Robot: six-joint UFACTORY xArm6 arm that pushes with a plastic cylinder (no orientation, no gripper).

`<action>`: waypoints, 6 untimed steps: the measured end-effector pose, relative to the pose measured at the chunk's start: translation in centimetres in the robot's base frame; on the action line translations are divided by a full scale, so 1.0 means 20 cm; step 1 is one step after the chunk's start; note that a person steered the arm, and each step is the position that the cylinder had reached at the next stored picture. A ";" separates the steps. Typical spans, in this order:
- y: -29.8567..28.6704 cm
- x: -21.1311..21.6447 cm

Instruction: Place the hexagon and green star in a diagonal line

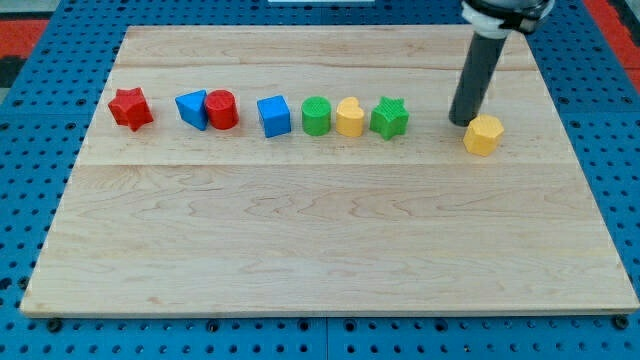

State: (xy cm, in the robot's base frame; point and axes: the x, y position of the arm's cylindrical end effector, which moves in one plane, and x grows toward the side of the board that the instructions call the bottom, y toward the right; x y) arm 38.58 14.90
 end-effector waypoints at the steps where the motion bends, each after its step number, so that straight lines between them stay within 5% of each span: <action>1: -0.31 0.06; 2: -0.34 0.19; 4: -0.50 -0.16; 6: -0.35 0.13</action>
State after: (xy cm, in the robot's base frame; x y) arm 41.21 7.92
